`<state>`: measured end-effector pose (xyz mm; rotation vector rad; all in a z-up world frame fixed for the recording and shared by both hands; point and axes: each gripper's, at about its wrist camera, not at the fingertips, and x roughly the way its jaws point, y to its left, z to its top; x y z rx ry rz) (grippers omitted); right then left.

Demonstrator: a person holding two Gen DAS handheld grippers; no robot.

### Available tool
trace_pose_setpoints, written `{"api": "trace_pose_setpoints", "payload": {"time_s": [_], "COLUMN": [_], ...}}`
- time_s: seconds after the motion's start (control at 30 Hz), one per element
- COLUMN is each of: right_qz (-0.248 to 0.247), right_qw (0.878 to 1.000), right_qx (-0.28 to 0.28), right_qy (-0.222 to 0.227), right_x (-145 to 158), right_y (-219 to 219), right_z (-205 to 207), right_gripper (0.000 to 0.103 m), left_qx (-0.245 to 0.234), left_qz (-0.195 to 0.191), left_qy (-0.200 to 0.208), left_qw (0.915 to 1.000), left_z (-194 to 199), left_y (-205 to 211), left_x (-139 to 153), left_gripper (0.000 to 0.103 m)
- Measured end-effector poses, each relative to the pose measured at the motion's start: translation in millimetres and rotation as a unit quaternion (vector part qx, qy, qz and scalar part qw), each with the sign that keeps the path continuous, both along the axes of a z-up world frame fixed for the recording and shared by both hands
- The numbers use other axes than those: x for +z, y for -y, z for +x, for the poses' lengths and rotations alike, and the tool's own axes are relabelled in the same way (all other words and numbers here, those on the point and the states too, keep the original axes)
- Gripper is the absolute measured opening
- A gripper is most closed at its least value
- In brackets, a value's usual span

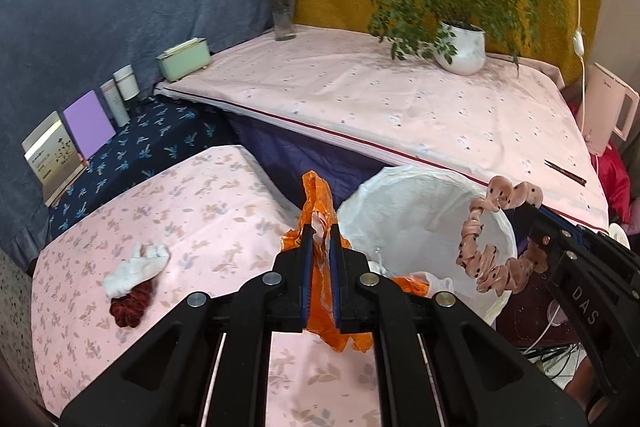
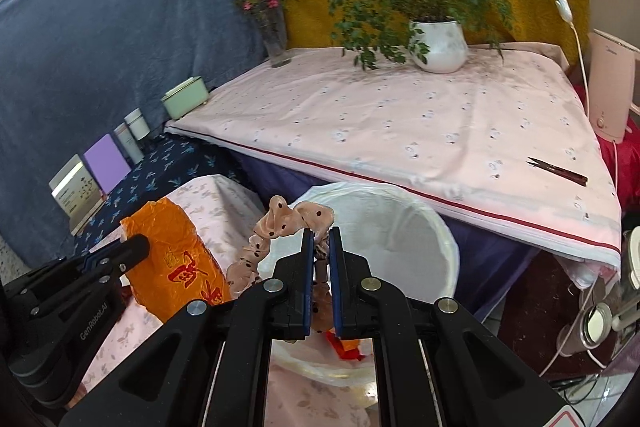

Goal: Collect trash
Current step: 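Open the left gripper over the bin while the right holds the scrunchie above it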

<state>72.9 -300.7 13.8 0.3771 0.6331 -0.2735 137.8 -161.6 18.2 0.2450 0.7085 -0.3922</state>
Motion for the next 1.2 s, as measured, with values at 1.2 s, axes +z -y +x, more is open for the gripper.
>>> {"api": "trace_pose_setpoints", "payload": {"time_s": [1.2], "right_qz": [0.025], "right_qw": [0.998], "right_qx": [-0.039], "right_qy": [-0.034], "right_x": [-43], "right_y": [50], "right_z": [4], "right_gripper": [0.009], "left_qx": [-0.033], "left_qz": [0.03], "left_qy": [-0.029], "left_qw": [0.9986], "left_z": [10], "left_y": [59], "left_x": [-41], "left_gripper": [0.048]}}
